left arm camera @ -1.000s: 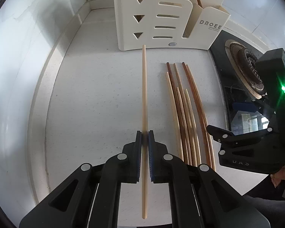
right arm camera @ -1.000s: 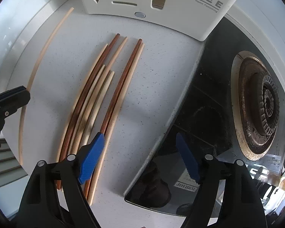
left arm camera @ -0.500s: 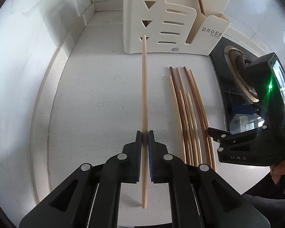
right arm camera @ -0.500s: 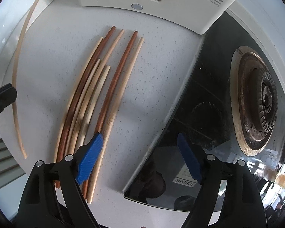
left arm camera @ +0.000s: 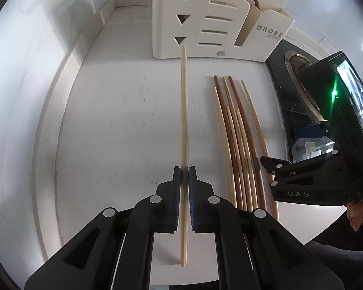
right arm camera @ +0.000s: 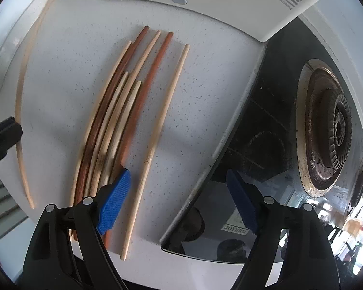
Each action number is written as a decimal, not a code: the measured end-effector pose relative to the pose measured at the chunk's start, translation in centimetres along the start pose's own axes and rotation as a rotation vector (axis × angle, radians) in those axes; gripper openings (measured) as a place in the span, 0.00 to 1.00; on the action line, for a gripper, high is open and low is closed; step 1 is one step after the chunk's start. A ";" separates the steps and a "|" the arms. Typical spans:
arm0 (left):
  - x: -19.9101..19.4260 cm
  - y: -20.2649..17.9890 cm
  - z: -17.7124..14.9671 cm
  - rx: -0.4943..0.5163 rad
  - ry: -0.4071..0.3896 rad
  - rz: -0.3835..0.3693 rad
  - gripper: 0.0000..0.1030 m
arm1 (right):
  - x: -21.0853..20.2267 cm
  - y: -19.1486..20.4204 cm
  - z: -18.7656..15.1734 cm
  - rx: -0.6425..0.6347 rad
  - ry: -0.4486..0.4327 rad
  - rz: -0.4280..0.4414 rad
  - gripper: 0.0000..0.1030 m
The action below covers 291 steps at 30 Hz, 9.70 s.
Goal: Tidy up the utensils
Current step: 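Grasp a light wooden chopstick with the right tool while the left tool holds its own, then lift both light chopsticks upright and carry them toward the white holder, then lower both light chopsticks into the holder slots and open both tools, then withdraw both open tools from the holder back to the remaining chopsticks, then grasp a light wooden chopstick from the row with the left tool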
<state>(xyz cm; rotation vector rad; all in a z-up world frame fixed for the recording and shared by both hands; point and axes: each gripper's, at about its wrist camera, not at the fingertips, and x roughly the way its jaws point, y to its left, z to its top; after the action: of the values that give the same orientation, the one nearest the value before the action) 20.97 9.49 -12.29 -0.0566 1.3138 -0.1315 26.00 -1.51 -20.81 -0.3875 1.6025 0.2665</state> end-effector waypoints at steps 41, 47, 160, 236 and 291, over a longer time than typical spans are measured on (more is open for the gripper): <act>0.1 -0.1 0.1 0.000 -0.005 -0.019 0.06 | -0.4 -2.6 3.5 0.108 0.131 0.133 0.16; 0.1 -0.1 0.0 -0.005 -0.001 -0.017 0.06 | -1.1 -2.6 2.7 0.126 0.110 0.157 0.07; -12.9 -0.1 16.9 -0.179 -0.869 -0.038 0.06 | -18.3 -19.3 0.4 0.141 -1.177 0.247 0.07; -6.2 -3.2 0.8 -0.055 -0.330 -0.010 0.54 | -13.5 -13.7 -9.5 0.122 -0.761 0.225 0.75; 4.3 -4.8 -0.3 0.062 0.183 0.125 0.48 | -6.0 -11.5 -10.4 0.049 -0.427 0.272 0.79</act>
<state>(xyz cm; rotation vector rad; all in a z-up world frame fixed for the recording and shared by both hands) 21.42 4.21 -15.91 0.0918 1.4913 -0.0723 21.35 -15.69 -13.37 -0.0634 1.2341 0.4829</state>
